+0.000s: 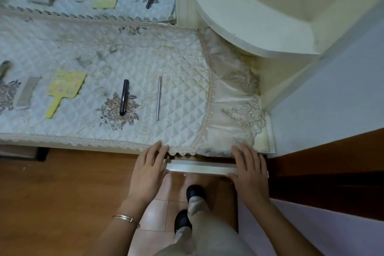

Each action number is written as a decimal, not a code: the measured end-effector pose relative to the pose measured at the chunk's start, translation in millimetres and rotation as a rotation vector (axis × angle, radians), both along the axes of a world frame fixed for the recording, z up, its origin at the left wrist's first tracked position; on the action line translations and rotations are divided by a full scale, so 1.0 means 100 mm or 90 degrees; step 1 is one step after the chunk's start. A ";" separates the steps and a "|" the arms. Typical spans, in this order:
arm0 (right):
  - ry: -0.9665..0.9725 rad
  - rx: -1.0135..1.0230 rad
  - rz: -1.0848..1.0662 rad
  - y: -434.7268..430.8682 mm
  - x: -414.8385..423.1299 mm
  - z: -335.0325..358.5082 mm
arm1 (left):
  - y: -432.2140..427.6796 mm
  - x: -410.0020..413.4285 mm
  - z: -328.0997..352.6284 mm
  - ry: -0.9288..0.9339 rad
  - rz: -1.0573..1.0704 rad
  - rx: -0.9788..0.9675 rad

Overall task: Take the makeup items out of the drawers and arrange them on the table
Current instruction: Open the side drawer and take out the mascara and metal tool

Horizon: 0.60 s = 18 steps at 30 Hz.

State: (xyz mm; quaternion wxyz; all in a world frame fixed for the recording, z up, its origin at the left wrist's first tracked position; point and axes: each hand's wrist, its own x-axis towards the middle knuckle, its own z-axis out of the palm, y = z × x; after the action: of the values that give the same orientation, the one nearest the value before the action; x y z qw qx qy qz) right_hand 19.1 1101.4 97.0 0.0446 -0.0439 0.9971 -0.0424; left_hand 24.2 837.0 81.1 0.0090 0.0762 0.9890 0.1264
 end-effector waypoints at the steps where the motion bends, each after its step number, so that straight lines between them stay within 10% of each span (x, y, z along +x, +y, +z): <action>1: -0.003 0.003 0.001 -0.01 -0.09 0.00 | 0.03 -0.07 0.00 0.018 0.005 -0.004; 18: 0.049 0.011 0.019 0.01 -0.48 -0.19 | 0.22 -0.39 -0.03 0.066 0.141 0.027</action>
State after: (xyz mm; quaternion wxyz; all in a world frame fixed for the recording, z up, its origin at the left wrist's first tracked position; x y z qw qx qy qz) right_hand -29.2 1102.2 77.7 0.0076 -0.0598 0.9977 -0.0315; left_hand -14.3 858.9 78.5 -0.0580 -0.0268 0.9876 0.1431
